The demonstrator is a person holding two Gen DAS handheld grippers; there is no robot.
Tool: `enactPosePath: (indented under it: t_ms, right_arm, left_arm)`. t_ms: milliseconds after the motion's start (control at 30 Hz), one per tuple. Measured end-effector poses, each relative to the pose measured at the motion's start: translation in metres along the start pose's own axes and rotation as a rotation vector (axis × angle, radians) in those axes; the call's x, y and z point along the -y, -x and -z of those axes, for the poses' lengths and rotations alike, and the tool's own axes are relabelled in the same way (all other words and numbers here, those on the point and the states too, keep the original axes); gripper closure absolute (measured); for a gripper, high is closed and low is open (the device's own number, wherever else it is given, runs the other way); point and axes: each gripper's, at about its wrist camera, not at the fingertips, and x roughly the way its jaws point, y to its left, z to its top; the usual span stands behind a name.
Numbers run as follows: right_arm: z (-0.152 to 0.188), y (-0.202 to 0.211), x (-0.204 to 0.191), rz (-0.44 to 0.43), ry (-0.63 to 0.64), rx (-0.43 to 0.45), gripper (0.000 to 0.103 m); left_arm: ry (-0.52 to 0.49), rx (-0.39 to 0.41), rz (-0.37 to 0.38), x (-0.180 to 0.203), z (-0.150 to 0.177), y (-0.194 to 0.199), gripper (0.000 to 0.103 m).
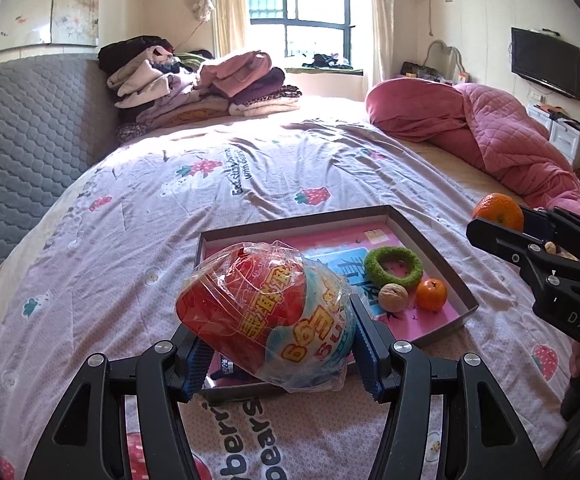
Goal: Organize objects
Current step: 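Carry the egg packet with the left tool while the right tool carries the orange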
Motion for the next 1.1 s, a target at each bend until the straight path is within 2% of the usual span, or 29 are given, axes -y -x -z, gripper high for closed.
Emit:
enactPosePath:
  t_ms: [267,600,1100]
  right_arm:
    - [-0.008,-0.015,0.011,0.035,0.002,0.004,0.062]
    - [-0.011,-0.041,0.021,0.048,0.009,-0.018,0.062]
    - [0.013,-0.096,0.026,0.044,0.012,-0.126,0.062]
  left_arm:
    - [0.026,0.0,-0.003,-0.022,-0.009,-0.027,0.041]
    - [0.037,0.006,0.02,-0.029,-0.025,-0.055,0.041]
    - [0.01,-0.057,0.057,-0.01,-0.007,-0.097,0.041]
